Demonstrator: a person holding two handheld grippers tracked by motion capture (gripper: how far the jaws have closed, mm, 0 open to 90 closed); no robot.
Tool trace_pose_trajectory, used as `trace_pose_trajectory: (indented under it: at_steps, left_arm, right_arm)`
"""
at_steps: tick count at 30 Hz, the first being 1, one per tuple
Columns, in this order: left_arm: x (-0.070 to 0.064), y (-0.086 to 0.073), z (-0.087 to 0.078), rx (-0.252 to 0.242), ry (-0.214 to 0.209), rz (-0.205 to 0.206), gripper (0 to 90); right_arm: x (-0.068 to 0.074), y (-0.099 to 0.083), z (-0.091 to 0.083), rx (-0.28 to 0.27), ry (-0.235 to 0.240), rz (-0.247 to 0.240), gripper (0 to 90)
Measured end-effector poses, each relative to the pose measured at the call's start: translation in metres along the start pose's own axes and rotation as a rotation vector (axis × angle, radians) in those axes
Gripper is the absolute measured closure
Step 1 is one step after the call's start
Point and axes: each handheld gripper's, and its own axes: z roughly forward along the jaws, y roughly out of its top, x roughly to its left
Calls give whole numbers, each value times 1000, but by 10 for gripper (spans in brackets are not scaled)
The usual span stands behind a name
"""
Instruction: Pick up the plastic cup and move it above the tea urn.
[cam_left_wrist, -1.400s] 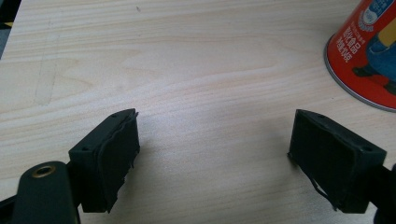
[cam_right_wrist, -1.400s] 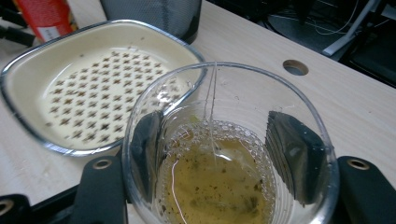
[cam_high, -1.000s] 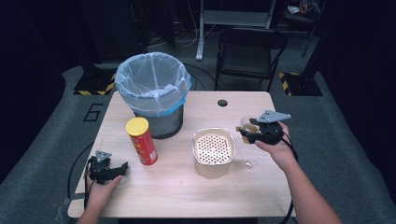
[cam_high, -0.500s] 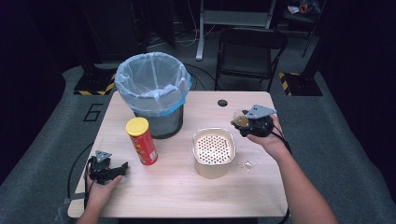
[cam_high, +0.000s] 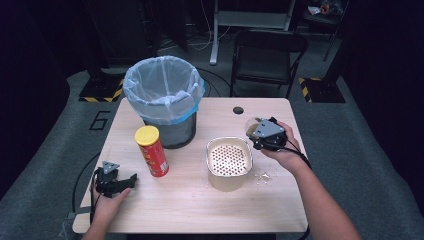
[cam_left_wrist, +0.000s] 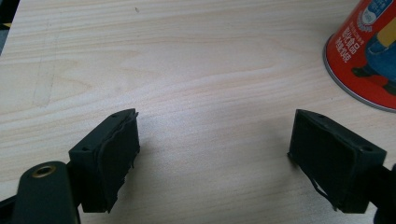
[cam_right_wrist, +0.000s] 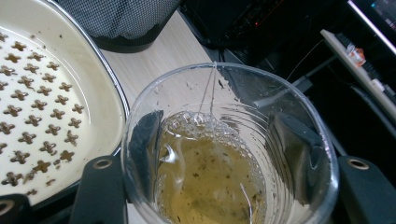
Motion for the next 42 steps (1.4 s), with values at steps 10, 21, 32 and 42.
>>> trace_pose_trajectory:
  at_steps: [10, 21, 32, 42]
  left_arm:
    - [0, 0, 0, -1, 0, 1, 155]
    - [0, 0, 0, -1, -2, 1, 155]
    - [0, 0, 0, -1, -3, 1, 155]
    - [0, 0, 0, -1, -3, 1, 155]
  right_arm:
    - [14, 15, -2, -4, -64, -157, 377]
    - [46, 31, 4, 71, -187, -514, 380]
    - [75, 33, 12, 151, -321, -901, 380]
    - [90, 35, 11, 155, -422, -1211, 379]
